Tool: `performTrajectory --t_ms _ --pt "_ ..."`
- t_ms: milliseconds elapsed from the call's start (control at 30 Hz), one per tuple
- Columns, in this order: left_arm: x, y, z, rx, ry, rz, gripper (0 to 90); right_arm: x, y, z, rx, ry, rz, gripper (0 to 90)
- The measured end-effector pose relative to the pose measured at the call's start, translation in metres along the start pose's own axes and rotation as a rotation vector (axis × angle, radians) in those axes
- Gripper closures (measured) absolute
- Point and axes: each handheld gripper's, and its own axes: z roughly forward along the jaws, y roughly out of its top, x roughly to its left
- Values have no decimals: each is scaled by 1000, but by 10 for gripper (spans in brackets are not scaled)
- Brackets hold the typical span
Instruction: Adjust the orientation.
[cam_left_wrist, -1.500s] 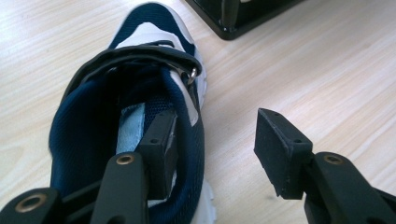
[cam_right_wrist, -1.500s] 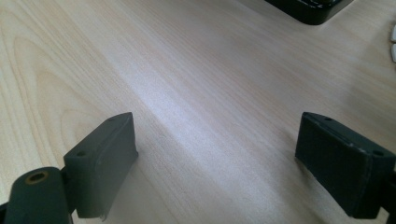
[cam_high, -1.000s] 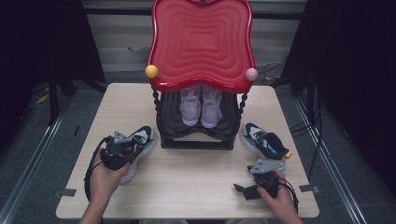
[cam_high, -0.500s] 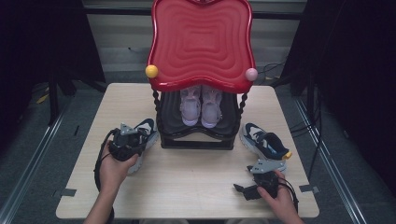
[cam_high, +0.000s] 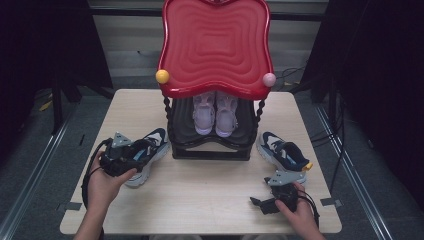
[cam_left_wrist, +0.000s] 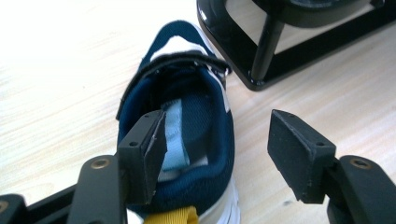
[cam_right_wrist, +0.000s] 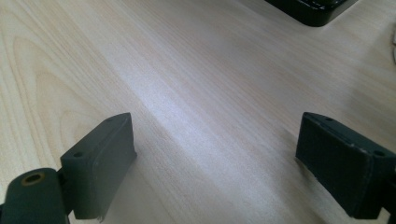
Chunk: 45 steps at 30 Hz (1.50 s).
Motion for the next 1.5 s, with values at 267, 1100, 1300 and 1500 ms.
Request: performTrajectory --t_ms 267,1100,1300,1500 --pt "-8 -3 -2 20 -24 31 442 0 0 0 0 0 0 108" --pt "-21 17 2 44 -96 49 394 0 0 0 0 0 0 109" --pt "-18 20 -4 68 -111 60 394 0 0 0 0 0 -1 109" --pt "-16 17 -4 95 -128 33 396 0 0 0 0 0 0 108"
